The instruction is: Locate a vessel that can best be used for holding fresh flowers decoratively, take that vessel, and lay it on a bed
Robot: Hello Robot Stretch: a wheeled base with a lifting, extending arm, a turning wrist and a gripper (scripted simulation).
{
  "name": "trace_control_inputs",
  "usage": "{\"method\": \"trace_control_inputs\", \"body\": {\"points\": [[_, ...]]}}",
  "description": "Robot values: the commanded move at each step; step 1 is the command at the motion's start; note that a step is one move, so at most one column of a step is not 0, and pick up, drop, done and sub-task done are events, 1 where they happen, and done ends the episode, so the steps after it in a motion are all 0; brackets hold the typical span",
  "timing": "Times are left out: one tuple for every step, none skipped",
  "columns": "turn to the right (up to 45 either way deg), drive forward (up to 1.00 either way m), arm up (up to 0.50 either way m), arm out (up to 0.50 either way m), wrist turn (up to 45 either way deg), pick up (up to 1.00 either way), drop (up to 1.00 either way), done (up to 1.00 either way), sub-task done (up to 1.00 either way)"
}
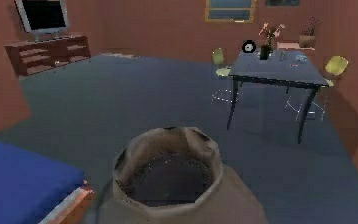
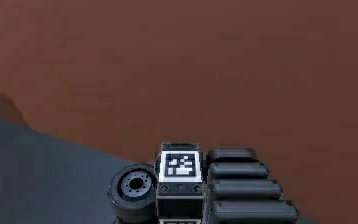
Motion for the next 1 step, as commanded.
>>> {"method": "trace_control_inputs", "body": {"points": [[0.0, 1.0, 0.0, 0.0, 0.0, 0.0, 0.0, 0.0, 0.0]]}}
